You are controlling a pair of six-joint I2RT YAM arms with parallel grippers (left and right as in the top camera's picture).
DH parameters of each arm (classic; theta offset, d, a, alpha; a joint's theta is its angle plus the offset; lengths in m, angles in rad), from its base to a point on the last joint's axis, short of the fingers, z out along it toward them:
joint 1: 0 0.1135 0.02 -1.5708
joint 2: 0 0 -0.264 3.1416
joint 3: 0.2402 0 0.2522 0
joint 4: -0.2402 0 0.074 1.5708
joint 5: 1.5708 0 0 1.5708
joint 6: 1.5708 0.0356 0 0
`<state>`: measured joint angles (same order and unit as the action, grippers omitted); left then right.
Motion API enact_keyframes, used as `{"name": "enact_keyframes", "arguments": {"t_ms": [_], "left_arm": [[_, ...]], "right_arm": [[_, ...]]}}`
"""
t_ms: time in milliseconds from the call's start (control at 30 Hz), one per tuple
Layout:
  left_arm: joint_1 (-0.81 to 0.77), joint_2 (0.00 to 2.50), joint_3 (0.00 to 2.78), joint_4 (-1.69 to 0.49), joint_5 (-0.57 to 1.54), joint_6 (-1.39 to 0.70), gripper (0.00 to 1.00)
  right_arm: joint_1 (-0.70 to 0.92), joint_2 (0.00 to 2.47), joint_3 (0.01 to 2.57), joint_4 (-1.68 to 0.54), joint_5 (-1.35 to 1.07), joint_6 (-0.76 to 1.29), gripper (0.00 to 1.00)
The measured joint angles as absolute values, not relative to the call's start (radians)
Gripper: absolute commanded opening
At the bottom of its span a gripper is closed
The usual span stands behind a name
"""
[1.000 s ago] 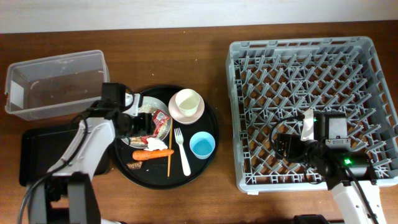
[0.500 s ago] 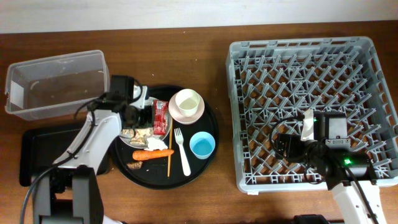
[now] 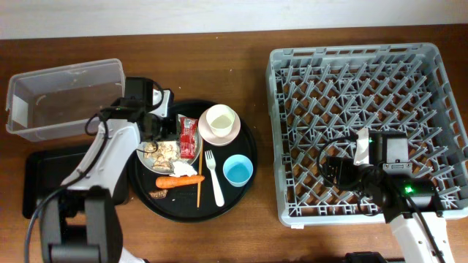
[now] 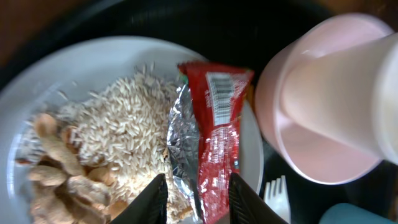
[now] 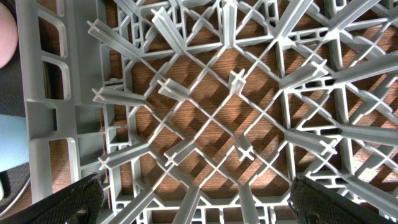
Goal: Sort waste into correct bins and load items into the dishwasher rack
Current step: 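Reach the left gripper to the plate and grasp the red wrapper, then carry the red wrapper left and drop it into the clear bin, then reach the left gripper back and grasp the white tissue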
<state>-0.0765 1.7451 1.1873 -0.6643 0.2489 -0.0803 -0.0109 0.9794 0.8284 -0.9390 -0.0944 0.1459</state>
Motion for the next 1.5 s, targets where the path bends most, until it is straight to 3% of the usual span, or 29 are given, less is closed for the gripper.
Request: {"name": "enact_keyframes", "arguments": {"t_ms": [133, 200, 267, 567, 667, 1033, 1067, 1133, 1167, 1367, 1500], "left_arm": [[-0.108, 1.808, 1.186, -0.661, 0.258, -0.081, 0.30], [-0.123, 1.833, 1.186, -0.660, 0.259, -0.081, 0.11], [-0.129, 1.849, 1.186, -0.660, 0.260, -0.084, 0.00], [-0.127, 1.830, 1.242, -0.735, 0.248, -0.091, 0.00], [-0.115, 1.699, 1.278, -0.724, 0.130, -0.091, 0.00], [0.232, 1.620, 1.289, -0.278, -0.005, -0.091, 0.00], [0.245, 1.621, 1.289, -0.257, -0.006, -0.091, 0.03], [0.255, 1.651, 1.290, -0.212, -0.009, -0.091, 0.43], [0.255, 1.674, 1.290, -0.207, -0.009, -0.089, 0.57], [0.255, 1.758, 1.290, -0.205, -0.008, -0.087, 0.61], [0.249, 1.738, 1.295, -0.450, 0.091, -0.087, 0.62]], "right_arm": [[-0.011, 0.979, 0.828, -0.939, -0.094, 0.146, 0.99], [-0.011, 0.979, 0.828, -0.939, -0.094, 0.146, 0.99], [-0.011, 0.979, 0.828, -0.939, -0.094, 0.146, 0.99], [-0.011, 0.979, 0.828, -0.939, -0.094, 0.146, 0.99], [-0.011, 0.979, 0.828, -0.939, -0.094, 0.146, 0.99], [-0.012, 0.979, 0.828, -0.938, -0.094, 0.146, 0.99], [-0.012, 0.979, 0.828, -0.938, -0.094, 0.146, 0.99], [-0.012, 0.979, 0.828, -0.938, -0.094, 0.146, 0.99], [-0.012, 0.979, 0.828, -0.937, -0.094, 0.146, 0.99], [-0.012, 0.979, 0.828, -0.938, -0.094, 0.146, 0.99], [-0.012, 0.979, 0.830, -0.936, -0.094, 0.146, 0.99]]}}
